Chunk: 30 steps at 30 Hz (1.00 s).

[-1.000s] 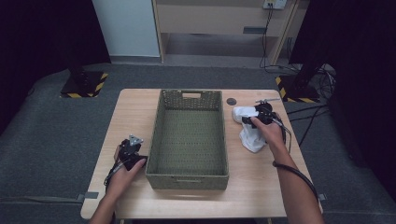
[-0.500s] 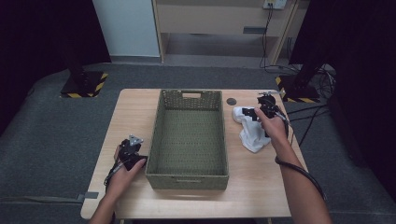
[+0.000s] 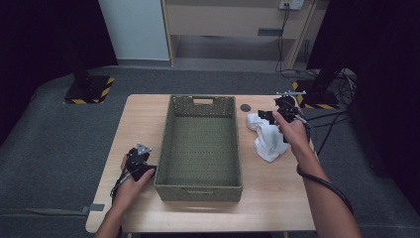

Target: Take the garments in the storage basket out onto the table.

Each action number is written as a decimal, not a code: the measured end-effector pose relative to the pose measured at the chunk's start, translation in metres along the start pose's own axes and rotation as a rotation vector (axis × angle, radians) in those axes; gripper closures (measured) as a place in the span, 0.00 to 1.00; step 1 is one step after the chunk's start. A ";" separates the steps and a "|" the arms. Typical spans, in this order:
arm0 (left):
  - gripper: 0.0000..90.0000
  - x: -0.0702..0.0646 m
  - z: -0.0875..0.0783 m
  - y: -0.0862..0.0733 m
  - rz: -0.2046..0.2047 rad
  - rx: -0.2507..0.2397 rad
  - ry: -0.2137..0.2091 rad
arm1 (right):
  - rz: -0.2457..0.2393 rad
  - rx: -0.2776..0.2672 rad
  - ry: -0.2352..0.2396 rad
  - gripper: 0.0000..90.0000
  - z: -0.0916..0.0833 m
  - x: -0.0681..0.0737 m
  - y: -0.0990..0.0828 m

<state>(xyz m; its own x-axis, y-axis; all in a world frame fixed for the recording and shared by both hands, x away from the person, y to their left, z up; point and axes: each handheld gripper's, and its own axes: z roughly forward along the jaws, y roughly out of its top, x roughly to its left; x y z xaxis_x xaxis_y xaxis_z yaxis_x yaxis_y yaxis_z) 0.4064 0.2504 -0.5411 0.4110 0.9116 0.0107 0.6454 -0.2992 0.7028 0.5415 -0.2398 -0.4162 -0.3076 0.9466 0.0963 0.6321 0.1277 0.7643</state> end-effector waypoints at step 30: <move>0.00 0.000 0.000 0.000 0.000 0.000 0.000 | -0.124 -0.098 0.099 0.03 -0.060 0.038 -0.023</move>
<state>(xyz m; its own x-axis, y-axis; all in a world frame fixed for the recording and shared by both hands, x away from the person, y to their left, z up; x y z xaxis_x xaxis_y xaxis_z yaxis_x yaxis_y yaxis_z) 0.4063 0.2504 -0.5411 0.4108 0.9116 0.0109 0.6452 -0.2991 0.7030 0.4722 -0.2250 -0.3919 -0.4502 0.8911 0.0563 0.5140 0.2071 0.8324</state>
